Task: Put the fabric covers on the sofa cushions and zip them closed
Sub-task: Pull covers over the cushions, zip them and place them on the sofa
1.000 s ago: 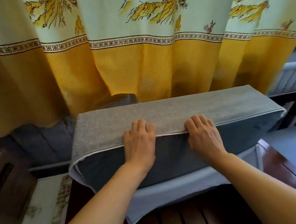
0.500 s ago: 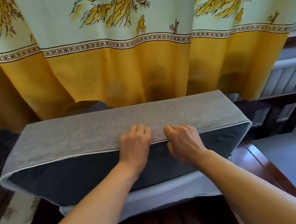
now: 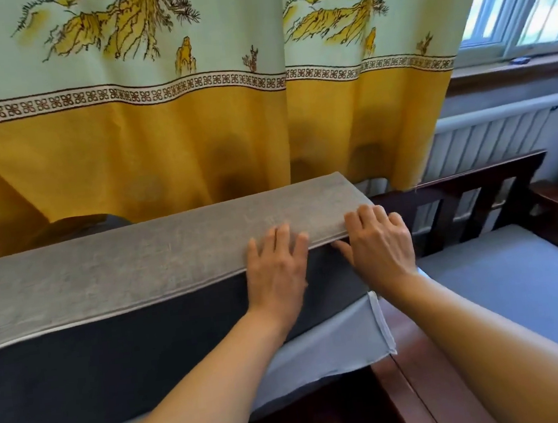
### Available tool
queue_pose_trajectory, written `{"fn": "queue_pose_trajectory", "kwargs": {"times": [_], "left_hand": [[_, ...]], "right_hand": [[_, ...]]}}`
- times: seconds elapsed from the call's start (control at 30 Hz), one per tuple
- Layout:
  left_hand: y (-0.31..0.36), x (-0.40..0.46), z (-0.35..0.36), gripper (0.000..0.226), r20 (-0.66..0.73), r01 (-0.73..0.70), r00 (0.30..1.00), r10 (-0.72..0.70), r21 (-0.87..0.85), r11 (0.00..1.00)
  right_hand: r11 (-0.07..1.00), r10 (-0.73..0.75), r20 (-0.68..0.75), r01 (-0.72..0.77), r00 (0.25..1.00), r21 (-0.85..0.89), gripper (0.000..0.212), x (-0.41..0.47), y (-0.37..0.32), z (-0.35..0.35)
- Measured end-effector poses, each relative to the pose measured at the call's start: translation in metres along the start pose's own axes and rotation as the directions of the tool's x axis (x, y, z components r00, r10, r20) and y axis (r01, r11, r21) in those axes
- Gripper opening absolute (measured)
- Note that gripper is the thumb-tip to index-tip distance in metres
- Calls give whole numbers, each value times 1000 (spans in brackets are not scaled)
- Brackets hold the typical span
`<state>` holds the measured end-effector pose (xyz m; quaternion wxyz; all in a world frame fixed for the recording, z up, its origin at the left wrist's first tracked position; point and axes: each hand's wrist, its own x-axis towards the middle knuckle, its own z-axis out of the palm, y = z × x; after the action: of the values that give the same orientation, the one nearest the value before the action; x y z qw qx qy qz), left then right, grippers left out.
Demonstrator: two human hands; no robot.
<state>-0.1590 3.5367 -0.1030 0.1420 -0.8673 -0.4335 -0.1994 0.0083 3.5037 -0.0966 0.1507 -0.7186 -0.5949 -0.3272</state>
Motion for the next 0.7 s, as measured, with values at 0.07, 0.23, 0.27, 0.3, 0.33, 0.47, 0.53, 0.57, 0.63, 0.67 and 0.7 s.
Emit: {"fn": "queue_pose_trajectory", "kwargs": {"times": [0.07, 0.23, 0.27, 0.3, 0.33, 0.47, 0.53, 0.57, 0.63, 0.67, 0.7], "left_hand": [[19, 9, 10, 89, 5, -3, 1000, 3, -6, 1000], [36, 22, 24, 66, -30, 47, 999, -45, 53, 998], [37, 22, 26, 58, -49, 40, 998, -35, 86, 996], [39, 23, 29, 51, -79, 30, 997, -22, 110, 993], [42, 24, 30, 47, -105, 25, 994, -12, 119, 993], [52, 28, 29, 58, -45, 98, 995, -92, 183, 978], [66, 28, 22, 69, 23, 181, 982, -190, 212, 960], [75, 26, 20, 74, 33, 207, 975, -220, 221, 953], [86, 18, 24, 83, 51, 230, 968, -244, 197, 953], [91, 11, 25, 89, 59, 232, 967, -247, 194, 953], [96, 5, 26, 93, 66, 209, 972, -227, 203, 957]], "right_hand": [[998, -53, -34, 52, 998, -40, 26, 5, 16, 3], [969, -163, -21, 164, 986, 186, 31, 7, 36, 7], [957, -166, -19, 165, 986, 237, 33, 3, 37, 8], [945, -179, -13, 176, 984, 275, 35, -3, 40, 8], [933, -204, -11, 197, 979, 301, 36, -6, 45, 10], [884, -256, -35, 249, 966, 395, 37, -1, 51, 12], [865, -247, -64, 250, 967, 435, 35, 2, 52, 13], [854, -229, -71, 235, 971, 464, 35, 1, 54, 15], [828, -174, -55, 176, 983, 531, 36, -5, 57, 18], [814, -160, -37, 154, 986, 561, 37, -11, 59, 20], [803, -158, -18, 139, 987, 579, 39, -18, 63, 24]]}}
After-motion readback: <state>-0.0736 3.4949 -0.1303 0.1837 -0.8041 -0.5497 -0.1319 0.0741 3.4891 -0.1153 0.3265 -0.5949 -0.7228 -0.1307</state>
